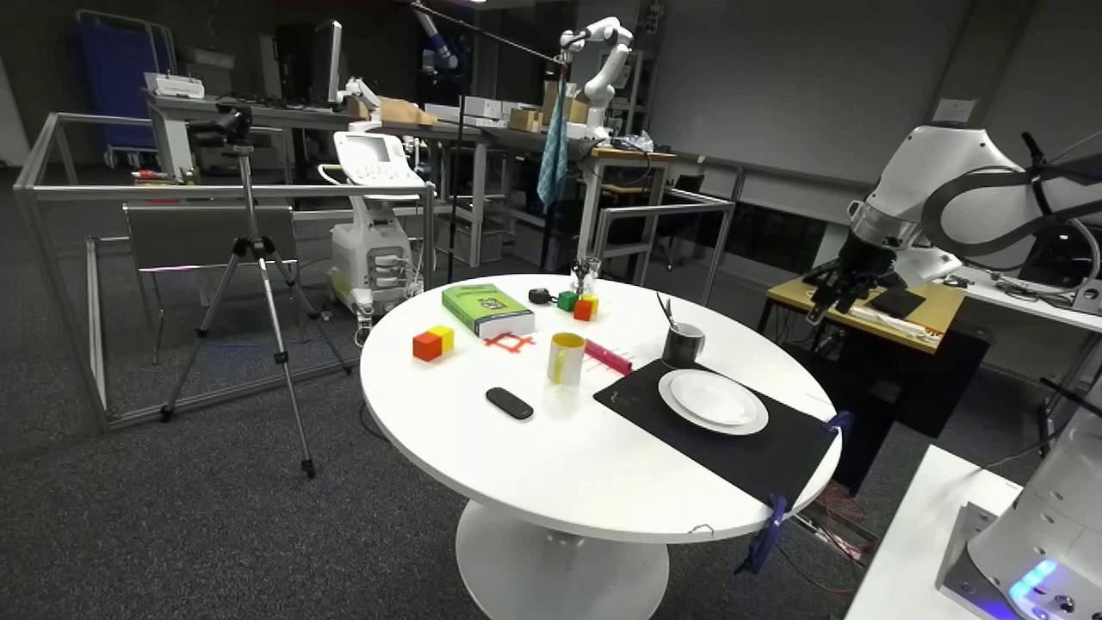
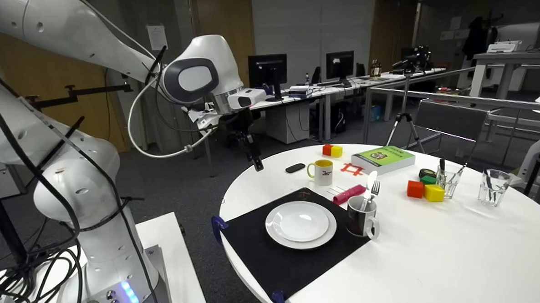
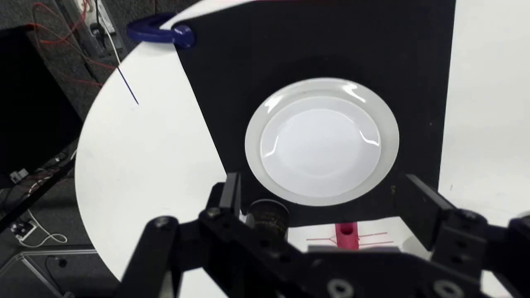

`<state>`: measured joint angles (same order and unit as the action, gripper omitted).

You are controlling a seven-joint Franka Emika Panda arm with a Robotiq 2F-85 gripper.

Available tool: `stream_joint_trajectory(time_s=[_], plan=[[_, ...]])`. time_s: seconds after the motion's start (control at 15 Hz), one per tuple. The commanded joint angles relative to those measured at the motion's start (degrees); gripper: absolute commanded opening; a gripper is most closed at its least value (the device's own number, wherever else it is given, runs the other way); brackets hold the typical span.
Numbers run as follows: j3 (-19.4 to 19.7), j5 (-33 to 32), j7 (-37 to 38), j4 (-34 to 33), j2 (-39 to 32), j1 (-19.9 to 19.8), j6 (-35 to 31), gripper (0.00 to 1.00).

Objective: Remove the silver knife from the mug and put it on the left side of the black mat

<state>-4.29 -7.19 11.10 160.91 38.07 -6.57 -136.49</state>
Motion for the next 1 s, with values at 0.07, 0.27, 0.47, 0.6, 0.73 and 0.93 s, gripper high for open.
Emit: stream_joint_trajectory(time_s=[0.07, 0.27, 0.47, 0.6, 0.73, 0.93], plan=[[1.2, -2.8, -1.3, -0.9, -9.5, -2.9, -15.2, 1.00], [3.1, -3.2, -4.3, -2.3, -16.3, -3.6, -23.2, 1.00], [7.0, -2.1, -11.7, -4.6, -22.7, -2.4, -29.6, 1.00], [9.7, -1.0, -16.5, -6.9, -27.2, -1.4, -33.1, 1.00], [11.6, 0.3, -20.1, -9.5, -31.1, -0.2, -35.2, 1.00], [12.5, 2.2, -22.9, -14.6, -37.2, 0.2, -36.5, 1.00]])
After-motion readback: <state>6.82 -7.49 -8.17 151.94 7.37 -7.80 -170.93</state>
